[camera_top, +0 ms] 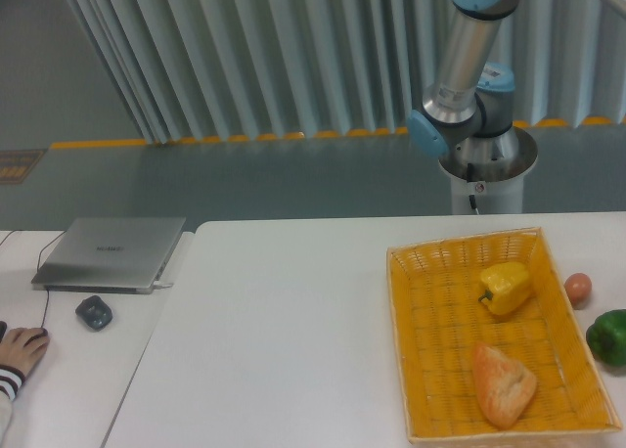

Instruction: Place the red pepper on the table

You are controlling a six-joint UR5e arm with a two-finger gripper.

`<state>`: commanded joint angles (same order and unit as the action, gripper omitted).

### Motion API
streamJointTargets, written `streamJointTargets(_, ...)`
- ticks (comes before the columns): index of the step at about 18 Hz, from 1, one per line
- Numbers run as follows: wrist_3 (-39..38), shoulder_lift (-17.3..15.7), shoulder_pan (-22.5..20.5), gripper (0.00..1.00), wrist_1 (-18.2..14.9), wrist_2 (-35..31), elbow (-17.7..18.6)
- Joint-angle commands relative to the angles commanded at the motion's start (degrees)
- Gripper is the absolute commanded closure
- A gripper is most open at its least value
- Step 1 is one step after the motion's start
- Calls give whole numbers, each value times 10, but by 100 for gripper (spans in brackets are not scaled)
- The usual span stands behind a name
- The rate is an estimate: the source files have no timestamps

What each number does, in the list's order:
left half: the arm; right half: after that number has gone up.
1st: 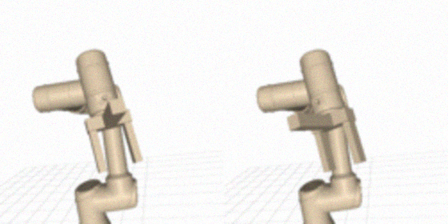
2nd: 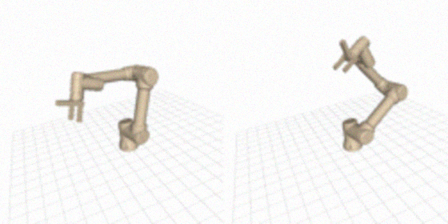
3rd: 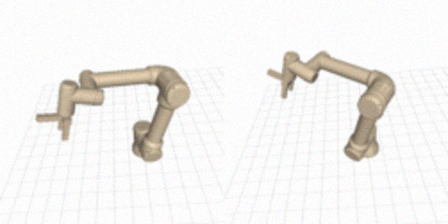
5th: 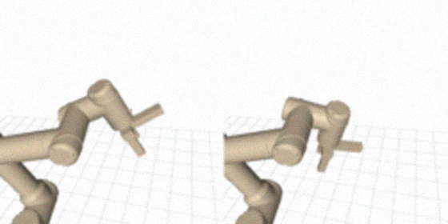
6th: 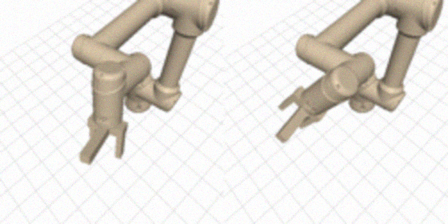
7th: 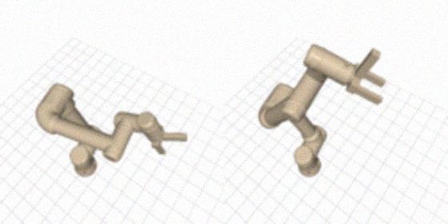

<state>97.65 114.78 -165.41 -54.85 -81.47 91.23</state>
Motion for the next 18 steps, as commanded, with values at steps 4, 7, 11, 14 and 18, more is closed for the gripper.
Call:
streamJointTargets(4, 0, 12, 1, 55, 16, 0, 0)
streamJointTargets(7, 1, 14, 1, 55, 16, 0, -1)
streamJointTargets(11, 2, 14, 1, 15, 16, 0, -2)
streamJointTargets(14, 3, 12, 0, 0, 16, 0, -2)
streamJointTargets(18, 8, 2, 0, 0, 14, -1, -1)
